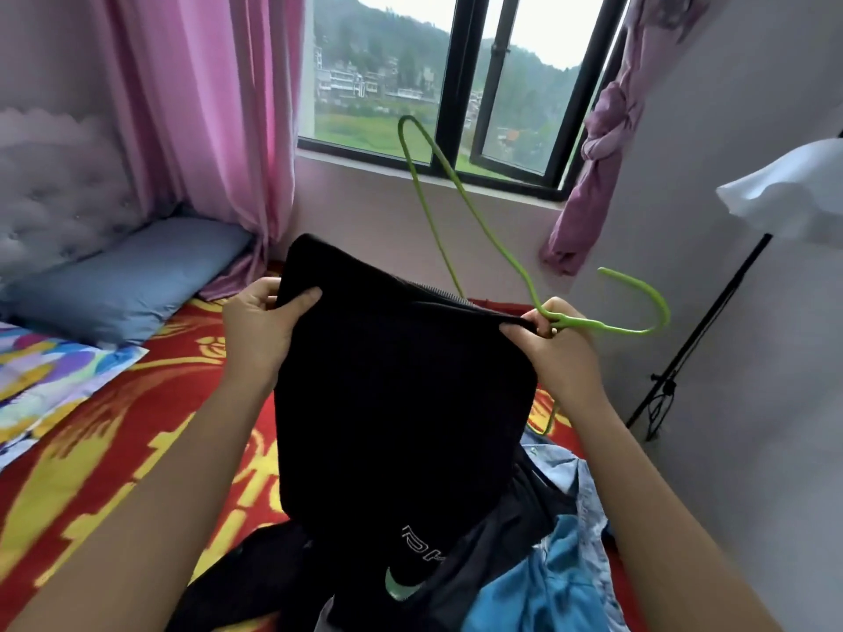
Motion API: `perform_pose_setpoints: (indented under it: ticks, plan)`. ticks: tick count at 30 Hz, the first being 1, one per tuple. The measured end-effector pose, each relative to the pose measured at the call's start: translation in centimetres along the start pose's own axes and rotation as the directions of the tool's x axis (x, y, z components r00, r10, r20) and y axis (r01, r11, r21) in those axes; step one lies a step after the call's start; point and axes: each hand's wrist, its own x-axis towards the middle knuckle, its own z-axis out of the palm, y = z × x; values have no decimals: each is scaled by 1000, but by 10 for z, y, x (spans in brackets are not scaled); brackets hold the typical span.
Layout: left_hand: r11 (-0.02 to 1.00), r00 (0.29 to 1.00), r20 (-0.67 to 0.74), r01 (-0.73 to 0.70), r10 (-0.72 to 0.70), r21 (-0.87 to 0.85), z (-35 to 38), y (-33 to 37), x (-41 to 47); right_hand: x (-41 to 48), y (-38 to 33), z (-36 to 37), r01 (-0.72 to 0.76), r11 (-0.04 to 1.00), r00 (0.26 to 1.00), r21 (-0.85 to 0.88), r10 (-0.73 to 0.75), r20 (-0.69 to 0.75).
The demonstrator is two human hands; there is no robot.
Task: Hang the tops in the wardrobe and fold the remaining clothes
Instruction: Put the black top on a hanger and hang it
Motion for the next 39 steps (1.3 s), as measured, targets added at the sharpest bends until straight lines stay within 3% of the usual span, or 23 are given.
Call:
perform_pose_setpoints:
  ticks: [6, 12, 15, 17, 21, 25, 33, 36, 39]
  plan:
    - [962, 972, 81, 202, -220, 185, -27, -74, -56, -48, 56, 19, -70, 978, 969, -198, 114, 220]
    - [864, 870, 170, 401, -463, 306, -51, -128, -129, -103, 109, 28, -253, 934, 884, -251, 329, 332]
    - [825, 815, 212, 461, -539, 326, -62, -137, -158, -123, 126, 23, -383, 904, 838, -192, 427, 338]
    - [809, 800, 236, 445, -552, 385, -68, -141, -172, -137, 135, 19, -484, 863, 793, -146, 503, 345]
    - [835, 791, 407, 224, -457, 502, -82, -144, -194, -162, 150, 12, -606, 792, 741, -78, 597, 306]
    - [810, 677, 483, 310, -555, 497, -92, -144, -203, -166, 151, 12, -667, 741, 692, -81, 656, 302]
    - [769, 640, 460, 359, -616, 529, -98, -148, -204, -176, 134, 17, -741, 659, 664, 131, 689, 292]
    - [785, 606, 515, 352, -606, 510, -103, -147, -207, -179, 129, 12, -757, 610, 653, 232, 696, 300]
    - [748, 516, 568, 257, -642, 612, -103, -149, -205, -175, 125, 3, -752, 582, 658, 310, 687, 308]
